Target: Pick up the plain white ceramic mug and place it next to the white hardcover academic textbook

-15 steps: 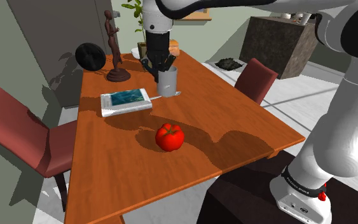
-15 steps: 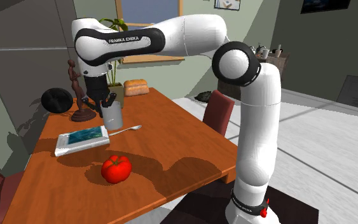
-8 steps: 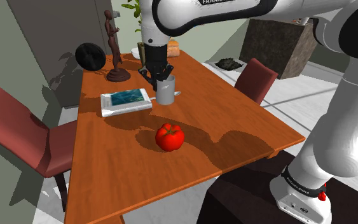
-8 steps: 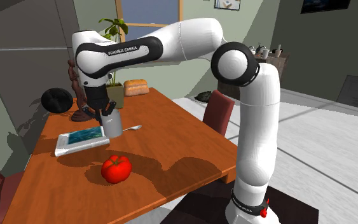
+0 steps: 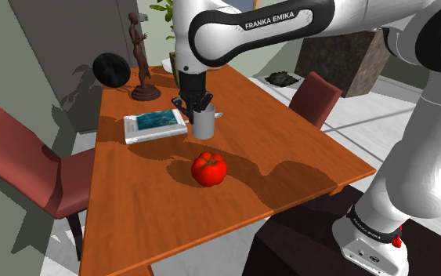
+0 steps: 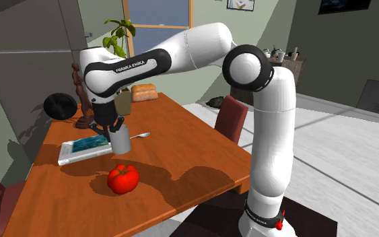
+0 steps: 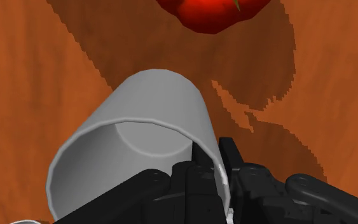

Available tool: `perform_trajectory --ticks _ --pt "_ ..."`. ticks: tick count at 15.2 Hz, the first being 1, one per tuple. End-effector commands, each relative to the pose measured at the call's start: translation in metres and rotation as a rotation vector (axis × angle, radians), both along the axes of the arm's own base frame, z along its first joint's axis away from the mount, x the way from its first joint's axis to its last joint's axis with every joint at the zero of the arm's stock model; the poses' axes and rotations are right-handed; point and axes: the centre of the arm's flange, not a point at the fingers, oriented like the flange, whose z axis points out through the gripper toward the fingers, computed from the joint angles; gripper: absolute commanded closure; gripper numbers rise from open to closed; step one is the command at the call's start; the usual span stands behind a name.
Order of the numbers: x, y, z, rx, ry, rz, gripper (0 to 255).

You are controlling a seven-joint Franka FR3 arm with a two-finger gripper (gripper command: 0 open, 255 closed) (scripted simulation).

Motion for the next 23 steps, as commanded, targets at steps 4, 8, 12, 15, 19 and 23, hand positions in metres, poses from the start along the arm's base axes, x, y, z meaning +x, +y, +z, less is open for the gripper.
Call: perform_trajectory --ticks 4,8,12,15,19,23 --pt "0.001 -0.001 -0.026 0.0 -0.001 0.0 255" --pt "0.001 -0.001 -0.048 0.0 -0.001 0.0 255" --pt "0.001 -0.001 -0.069 0.0 -0.001 0.0 255" --pt "0.001 -0.001 -0.086 0.0 -0.001 0.0 255" --pt "0.001 -0.001 -0.086 0.0 -0.001 0.0 255" --pt "0.001 -0.001 -0.086 0.0 -0.001 0.0 255"
